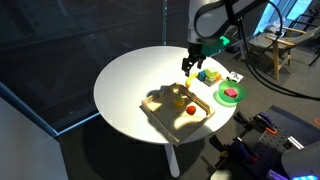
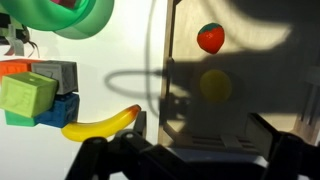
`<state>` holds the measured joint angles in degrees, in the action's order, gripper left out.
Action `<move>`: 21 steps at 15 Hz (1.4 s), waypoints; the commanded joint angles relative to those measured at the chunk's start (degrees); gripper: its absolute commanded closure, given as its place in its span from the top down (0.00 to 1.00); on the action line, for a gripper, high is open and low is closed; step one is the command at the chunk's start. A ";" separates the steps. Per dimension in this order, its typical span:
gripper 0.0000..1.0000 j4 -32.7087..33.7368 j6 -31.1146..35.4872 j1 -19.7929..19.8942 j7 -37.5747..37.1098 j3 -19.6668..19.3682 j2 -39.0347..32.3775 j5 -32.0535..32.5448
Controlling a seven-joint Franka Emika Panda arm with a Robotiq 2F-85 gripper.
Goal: Put the toy lemon on the table
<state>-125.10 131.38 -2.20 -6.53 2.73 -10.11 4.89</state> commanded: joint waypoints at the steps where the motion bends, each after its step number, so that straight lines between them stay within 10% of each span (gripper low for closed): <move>1: 1.00 0.28 4.48 -0.85 2.20 -0.13 -3.48 0.99; 21: 1.00 3.03 14.44 -5.89 5.04 -1.58 -17.97 4.16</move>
<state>-123.61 145.22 -6.66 0.71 2.40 -26.30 6.63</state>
